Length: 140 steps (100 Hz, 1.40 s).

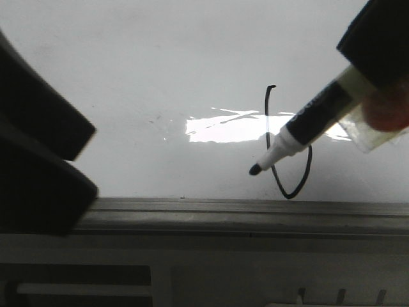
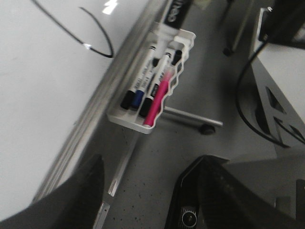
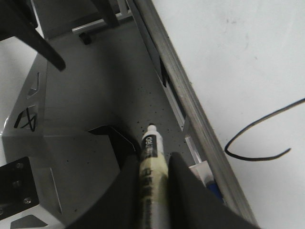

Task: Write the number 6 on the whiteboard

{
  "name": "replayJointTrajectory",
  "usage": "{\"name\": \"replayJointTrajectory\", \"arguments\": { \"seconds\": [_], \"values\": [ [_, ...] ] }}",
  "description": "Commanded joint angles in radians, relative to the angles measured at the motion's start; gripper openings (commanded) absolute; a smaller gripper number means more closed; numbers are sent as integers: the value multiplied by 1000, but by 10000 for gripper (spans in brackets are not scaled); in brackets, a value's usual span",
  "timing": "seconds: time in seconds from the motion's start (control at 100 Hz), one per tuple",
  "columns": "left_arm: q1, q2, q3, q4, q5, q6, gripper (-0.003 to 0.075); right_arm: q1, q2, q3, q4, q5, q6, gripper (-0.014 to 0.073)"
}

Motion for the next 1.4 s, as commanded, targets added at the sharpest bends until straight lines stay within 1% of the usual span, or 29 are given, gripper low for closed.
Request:
{"name": "replayJointTrajectory", "arguments": {
  "seconds": [0.0,0.13,0.28,0.42,0.56,0.63,0.7,0.75,0.87,0.91,1.1,1.15,1.2,1.24,1.25,1.27,1.32,1.39],
  "values": [
    [-42,61,-84,-24,-10,51,399,39,3,-31,43,-55,-12,-70],
    [-91,136,-150,-24,-10,57,399,95,20,-31,43,-86,-12,-70],
    [-123,175,-187,-24,-15,58,399,157,22,-31,52,-131,-12,-70],
    [-123,184,-194,-46,-17,58,399,219,22,-31,54,-150,-12,-70],
    [-123,184,-194,-81,-15,58,390,247,24,-31,54,-178,-12,-70],
    [-123,184,-194,-94,-16,58,356,252,24,-31,58,-180,-12,-70],
    [-123,184,-194,-103,-16,58,292,254,24,-31,67,-177,-12,-70],
    [-123,184,-194,-112,-16,58,227,254,24,-31,67,-174,-12,-70],
    [-123,184,-194,-126,-16,58,37,254,24,-31,69,-163,-12,-70],
    [-123,184,-194,-128,-16,58,-15,254,24,-31,69,-158,-12,-70],
    [-123,184,-194,-128,-16,58,-19,254,24,-31,69,-142,-12,-66],
    [-123,184,-194,-132,-12,58,-19,254,24,-31,69,-142,-12,-31],
    [-123,182,-194,-132,-5,58,-19,254,24,-31,69,-142,-12,45],
    [-123,182,-194,-132,4,58,-19,252,22,-31,69,-142,-12,143],
    [-123,180,-194,-132,7,58,-19,252,22,-31,63,-144,-12,180],
    [-123,180,-194,-132,11,58,-19,252,20,-31,55,-146,-9,218],
    [-123,180,-194,-132,27,54,-19,245,10,-31,28,-162,17,374],
    [-123,176,-192,-136,39,38,-19,221,-18,-35,-45,-172,80,525]
  ]
}}
